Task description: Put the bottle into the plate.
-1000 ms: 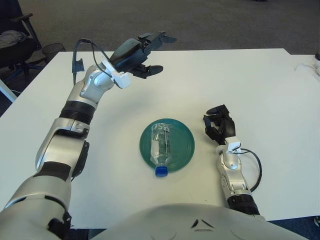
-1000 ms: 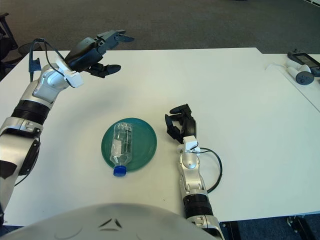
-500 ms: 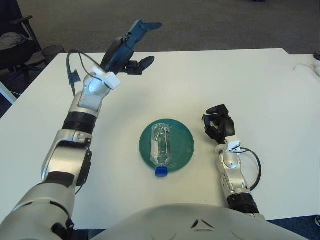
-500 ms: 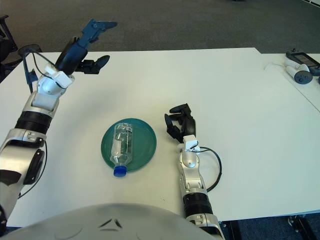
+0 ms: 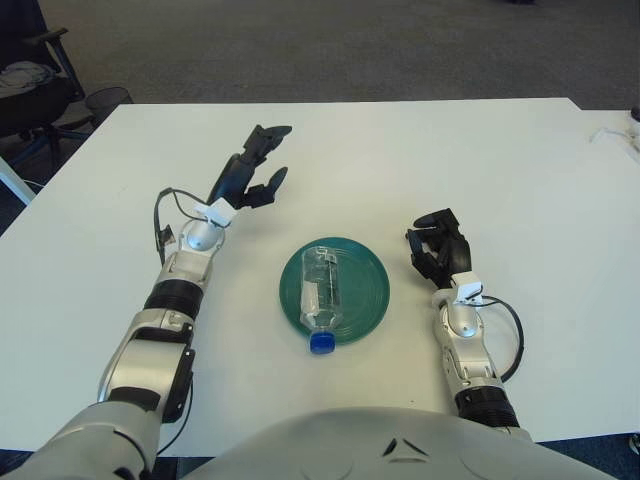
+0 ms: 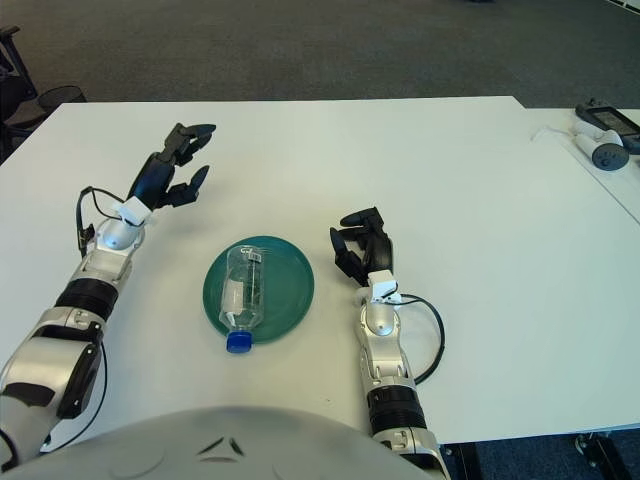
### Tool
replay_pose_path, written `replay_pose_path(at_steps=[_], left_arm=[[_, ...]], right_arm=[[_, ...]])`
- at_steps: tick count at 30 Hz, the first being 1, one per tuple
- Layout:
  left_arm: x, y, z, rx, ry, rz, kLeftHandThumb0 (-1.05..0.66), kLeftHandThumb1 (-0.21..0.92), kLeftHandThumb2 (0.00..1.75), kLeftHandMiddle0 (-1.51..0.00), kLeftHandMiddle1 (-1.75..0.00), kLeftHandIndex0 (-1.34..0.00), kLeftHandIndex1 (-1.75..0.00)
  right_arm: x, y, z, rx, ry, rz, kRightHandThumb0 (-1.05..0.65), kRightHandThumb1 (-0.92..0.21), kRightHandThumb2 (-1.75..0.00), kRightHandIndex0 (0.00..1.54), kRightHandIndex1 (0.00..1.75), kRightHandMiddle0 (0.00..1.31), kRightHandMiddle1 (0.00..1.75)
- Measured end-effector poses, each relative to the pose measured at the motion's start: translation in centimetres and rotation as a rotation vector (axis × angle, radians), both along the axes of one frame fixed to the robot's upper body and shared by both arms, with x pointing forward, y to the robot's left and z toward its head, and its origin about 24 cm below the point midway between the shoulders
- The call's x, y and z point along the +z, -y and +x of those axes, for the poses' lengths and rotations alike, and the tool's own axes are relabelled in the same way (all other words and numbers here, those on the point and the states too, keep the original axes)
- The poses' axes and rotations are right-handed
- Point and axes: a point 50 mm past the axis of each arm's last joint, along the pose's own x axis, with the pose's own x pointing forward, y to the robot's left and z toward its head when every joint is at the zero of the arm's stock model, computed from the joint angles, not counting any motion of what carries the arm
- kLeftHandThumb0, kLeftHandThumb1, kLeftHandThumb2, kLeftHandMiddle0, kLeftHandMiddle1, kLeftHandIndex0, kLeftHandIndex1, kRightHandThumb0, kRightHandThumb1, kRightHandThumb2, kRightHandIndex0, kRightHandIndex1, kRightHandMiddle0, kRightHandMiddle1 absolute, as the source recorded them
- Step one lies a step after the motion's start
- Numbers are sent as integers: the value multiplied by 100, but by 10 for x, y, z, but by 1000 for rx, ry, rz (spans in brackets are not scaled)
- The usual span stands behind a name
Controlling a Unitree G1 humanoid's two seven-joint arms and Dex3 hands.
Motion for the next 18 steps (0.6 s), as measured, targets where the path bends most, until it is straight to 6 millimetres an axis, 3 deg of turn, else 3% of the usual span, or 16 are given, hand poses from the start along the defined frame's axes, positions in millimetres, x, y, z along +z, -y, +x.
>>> replay_pose_path(at_steps=[10,18], left_arm=[[-10,-2,-11,20,24,-4,-60,92,69,-57,-7,-12,-95],[-27,3,-15,32,-55,-44,-60,92,68,-53,-5,-8,-93]], right_arm=[[0,0,0,0,-1,0,0,-88,-41,42,130,31,166],[0,1,0,0,-1,0,0,-88,-41,42,131,32,166]])
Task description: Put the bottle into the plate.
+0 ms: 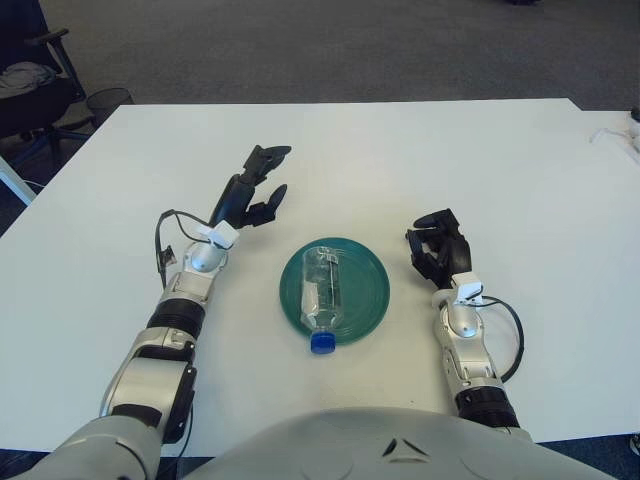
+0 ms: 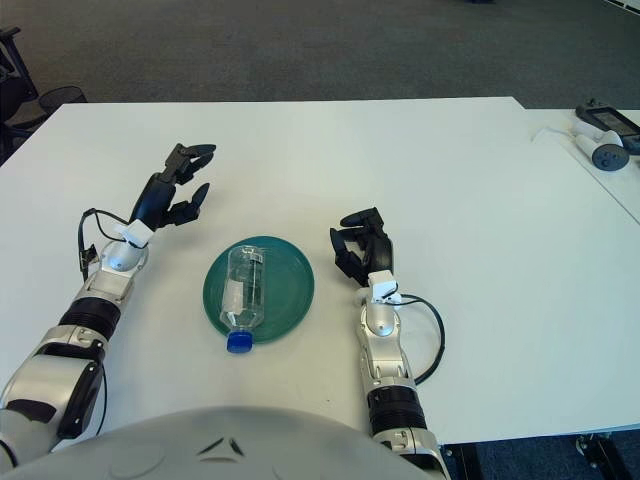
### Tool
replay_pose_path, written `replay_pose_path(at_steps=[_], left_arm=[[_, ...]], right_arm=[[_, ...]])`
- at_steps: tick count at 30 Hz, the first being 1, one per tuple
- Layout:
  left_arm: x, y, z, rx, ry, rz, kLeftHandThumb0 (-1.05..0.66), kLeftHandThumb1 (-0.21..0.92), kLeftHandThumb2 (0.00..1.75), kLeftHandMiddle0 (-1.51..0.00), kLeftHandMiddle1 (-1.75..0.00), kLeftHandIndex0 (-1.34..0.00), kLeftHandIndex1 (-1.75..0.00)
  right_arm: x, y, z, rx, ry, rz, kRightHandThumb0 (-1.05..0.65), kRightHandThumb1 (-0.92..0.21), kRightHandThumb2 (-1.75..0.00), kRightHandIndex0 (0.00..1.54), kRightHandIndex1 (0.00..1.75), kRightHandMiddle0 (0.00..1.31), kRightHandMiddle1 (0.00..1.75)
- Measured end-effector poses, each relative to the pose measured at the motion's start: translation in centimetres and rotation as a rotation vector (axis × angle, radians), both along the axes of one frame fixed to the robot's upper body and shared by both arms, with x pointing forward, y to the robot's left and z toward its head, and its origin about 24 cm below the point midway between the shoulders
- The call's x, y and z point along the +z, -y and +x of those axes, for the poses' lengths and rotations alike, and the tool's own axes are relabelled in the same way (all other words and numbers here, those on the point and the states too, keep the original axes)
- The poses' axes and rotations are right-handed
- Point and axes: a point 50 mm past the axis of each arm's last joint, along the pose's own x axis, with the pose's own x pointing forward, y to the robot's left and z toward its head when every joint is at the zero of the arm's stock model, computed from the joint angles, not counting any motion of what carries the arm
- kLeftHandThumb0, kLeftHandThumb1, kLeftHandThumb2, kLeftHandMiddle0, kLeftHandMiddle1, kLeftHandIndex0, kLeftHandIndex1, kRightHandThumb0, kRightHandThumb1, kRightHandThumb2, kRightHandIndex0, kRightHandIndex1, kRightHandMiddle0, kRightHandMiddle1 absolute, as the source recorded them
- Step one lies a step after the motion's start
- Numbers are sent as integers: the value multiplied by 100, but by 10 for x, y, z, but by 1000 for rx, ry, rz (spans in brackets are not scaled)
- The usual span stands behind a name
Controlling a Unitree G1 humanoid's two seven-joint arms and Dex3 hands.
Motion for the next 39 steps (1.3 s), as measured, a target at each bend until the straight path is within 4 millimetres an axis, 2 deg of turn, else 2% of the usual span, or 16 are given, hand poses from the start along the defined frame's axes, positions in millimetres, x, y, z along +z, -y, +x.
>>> replay_pose_path(at_steps=[11,20,31,39], left_arm=[[-29,8,-11,42,-121,-37,-58,92,65,-51,-3,-4,-92],[-38,8,-17,88,-147,-73,-52,92,64,-51,-2,-3,-93],[-48,12,-23,133,-190,-138,-44,92,62,-58,-6,-3,-96],[-54,10,-25,192,-225,-209,-47,92,59,-63,-8,-3,-98]], right_arm=[[0,1,0,0,0,-5,0,-88,-41,42,131,32,166],[0,2,0,-3,1,-6,0,-88,-41,41,131,33,166],[0,5,-1,-11,-2,-6,0,-87,-41,42,131,33,165],[-1,5,-1,-4,-4,-3,0,-86,-42,42,132,34,164]])
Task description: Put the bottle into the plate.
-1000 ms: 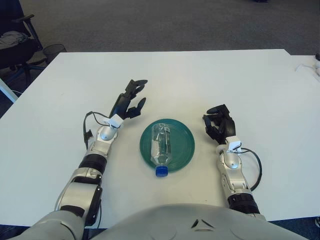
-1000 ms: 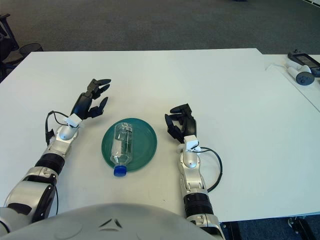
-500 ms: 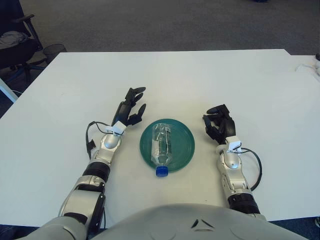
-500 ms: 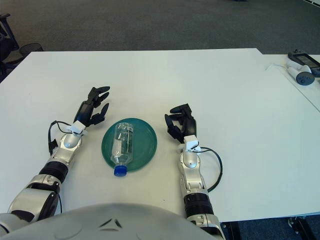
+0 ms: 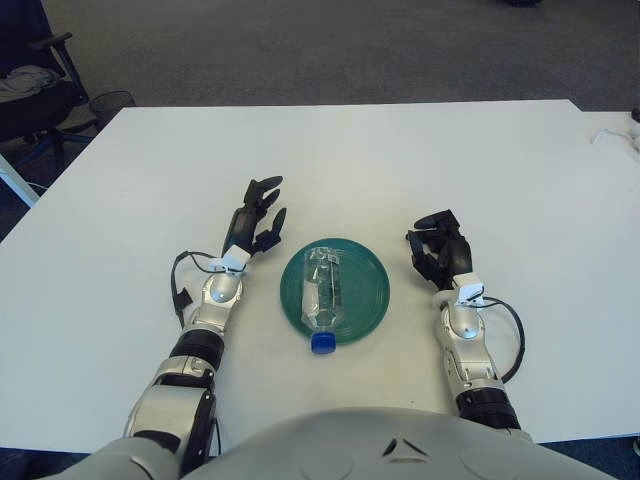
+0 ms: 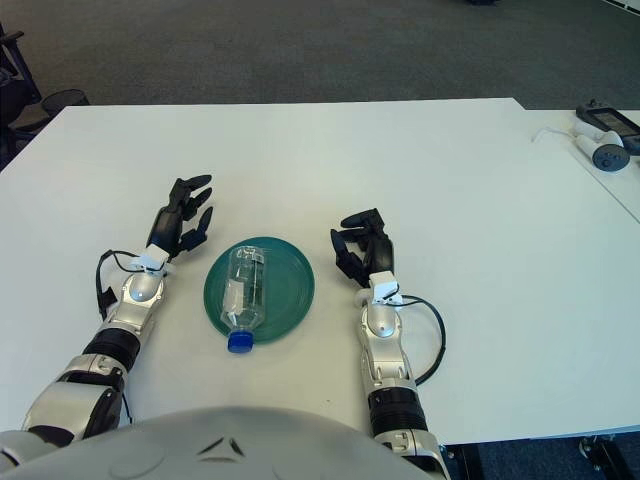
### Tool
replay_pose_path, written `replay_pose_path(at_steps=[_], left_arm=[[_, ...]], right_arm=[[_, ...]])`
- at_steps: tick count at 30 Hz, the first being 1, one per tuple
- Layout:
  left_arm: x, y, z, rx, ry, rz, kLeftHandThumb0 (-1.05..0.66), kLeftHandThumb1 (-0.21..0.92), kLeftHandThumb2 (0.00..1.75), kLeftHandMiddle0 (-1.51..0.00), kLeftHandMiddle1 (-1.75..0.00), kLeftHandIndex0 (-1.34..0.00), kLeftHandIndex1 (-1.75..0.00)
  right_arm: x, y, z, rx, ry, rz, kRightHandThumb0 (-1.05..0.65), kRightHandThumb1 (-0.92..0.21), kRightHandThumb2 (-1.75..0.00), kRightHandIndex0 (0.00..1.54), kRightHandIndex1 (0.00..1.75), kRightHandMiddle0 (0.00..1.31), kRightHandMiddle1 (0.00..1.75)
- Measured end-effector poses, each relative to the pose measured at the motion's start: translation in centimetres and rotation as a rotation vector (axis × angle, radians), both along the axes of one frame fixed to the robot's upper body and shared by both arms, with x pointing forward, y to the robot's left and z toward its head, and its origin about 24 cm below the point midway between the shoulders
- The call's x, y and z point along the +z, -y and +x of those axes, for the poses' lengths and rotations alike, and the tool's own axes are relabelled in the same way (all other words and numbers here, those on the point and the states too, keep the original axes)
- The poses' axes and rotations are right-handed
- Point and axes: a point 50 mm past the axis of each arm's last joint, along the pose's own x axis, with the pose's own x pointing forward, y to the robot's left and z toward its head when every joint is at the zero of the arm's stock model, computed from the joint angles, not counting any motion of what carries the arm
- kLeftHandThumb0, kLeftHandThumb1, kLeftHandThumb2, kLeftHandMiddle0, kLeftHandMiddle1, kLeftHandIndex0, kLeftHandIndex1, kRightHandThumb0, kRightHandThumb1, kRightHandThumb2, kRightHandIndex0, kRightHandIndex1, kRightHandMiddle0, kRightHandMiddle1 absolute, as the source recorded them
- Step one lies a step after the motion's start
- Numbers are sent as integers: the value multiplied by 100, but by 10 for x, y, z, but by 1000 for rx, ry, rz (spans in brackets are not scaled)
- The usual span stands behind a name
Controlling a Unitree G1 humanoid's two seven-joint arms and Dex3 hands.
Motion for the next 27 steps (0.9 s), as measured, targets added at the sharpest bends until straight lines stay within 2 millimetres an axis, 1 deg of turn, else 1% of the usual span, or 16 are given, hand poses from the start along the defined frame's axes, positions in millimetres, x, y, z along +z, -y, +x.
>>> replay_pose_path(at_steps=[4,7,9,12,15,18,27], left_arm=[[-1,4,-2,26,-16,-43,-50,92,58,-65,-11,-4,-103],[-2,8,-4,40,-32,-69,-51,92,58,-63,-19,-4,-106],[-2,10,-5,47,-40,-77,-51,92,59,-57,-34,-4,-109],[-3,12,-7,60,-48,-83,-52,92,59,-52,-47,-6,-112],[-3,12,-8,76,-47,-78,-53,92,60,-50,-54,-7,-117],[-4,12,-8,93,-47,-64,-53,92,60,-50,-60,-8,-122],[-4,13,-8,109,-43,-47,-53,92,62,-48,-69,-6,-129]], right_arm=[[0,0,0,0,0,-2,0,-86,-42,42,132,34,164],[0,1,0,-1,0,-5,0,-86,-43,42,132,34,164],[0,1,0,-1,-1,-6,0,-86,-43,42,131,34,165],[0,1,0,0,-1,-7,0,-86,-43,42,131,33,165],[0,1,0,3,-1,-8,0,-86,-43,42,131,33,165],[0,2,0,5,-2,-9,0,-86,-43,42,131,33,165],[0,2,0,4,-3,-9,0,-87,-44,41,134,31,167]])
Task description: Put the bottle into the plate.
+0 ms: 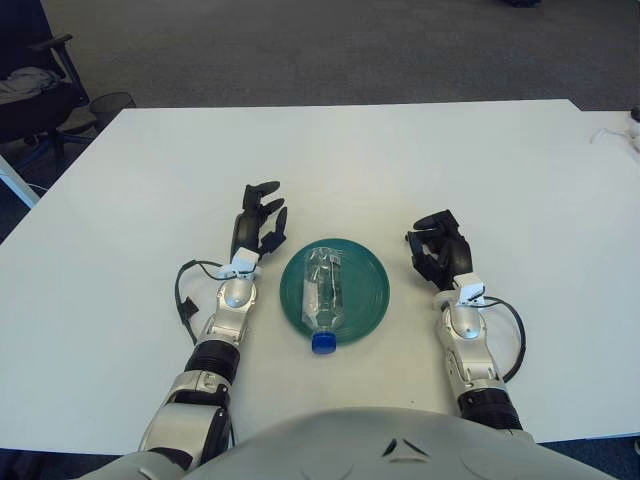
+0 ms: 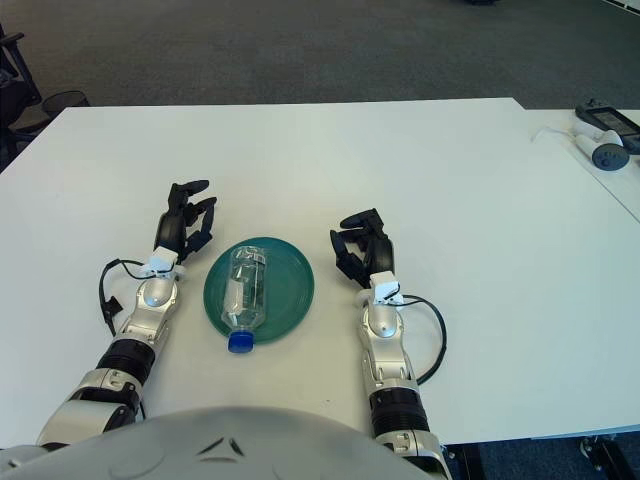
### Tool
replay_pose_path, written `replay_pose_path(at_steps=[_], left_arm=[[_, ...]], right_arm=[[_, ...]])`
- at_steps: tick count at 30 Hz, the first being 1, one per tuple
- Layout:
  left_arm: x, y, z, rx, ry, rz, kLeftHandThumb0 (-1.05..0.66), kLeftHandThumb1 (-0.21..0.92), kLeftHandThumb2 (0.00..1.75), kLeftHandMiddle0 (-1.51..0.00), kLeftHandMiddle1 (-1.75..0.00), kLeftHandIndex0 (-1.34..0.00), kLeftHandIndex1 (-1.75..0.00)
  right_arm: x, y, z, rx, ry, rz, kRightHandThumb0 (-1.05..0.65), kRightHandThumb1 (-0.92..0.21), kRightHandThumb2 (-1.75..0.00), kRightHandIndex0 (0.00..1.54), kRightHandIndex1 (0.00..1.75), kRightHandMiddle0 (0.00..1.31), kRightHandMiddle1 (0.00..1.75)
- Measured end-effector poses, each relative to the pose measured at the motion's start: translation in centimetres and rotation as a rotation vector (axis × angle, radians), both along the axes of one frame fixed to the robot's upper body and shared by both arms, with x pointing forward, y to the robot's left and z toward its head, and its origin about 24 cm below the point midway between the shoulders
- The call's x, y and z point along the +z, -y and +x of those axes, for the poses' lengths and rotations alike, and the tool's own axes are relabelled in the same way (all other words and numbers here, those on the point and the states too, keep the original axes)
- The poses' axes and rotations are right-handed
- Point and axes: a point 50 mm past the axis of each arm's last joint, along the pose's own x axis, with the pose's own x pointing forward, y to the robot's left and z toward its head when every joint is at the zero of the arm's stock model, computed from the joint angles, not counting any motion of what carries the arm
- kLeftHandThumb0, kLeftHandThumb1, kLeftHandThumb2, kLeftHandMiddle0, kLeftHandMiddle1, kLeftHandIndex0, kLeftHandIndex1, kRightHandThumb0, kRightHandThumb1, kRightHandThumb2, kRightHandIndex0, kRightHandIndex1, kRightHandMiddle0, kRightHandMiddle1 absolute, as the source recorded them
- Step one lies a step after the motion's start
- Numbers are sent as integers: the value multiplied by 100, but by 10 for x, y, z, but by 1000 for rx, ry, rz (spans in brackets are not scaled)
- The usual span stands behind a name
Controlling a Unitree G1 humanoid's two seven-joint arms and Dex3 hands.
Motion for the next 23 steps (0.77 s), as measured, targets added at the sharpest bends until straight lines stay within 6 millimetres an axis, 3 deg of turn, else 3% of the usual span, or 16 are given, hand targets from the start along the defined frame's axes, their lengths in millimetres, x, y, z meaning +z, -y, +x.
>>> replay_pose_path(at_steps=[18,23], left_arm=[[-1,-1,0,-12,-17,-23,-61,92,69,-44,-70,-1,-120],[-3,-2,1,-10,-30,-24,-60,92,71,-43,-69,-2,-120]], right_arm=[[1,5,-4,-84,72,54,0,-89,-35,48,127,32,162],[2,6,-4,-93,92,66,0,-85,-42,50,130,31,161]])
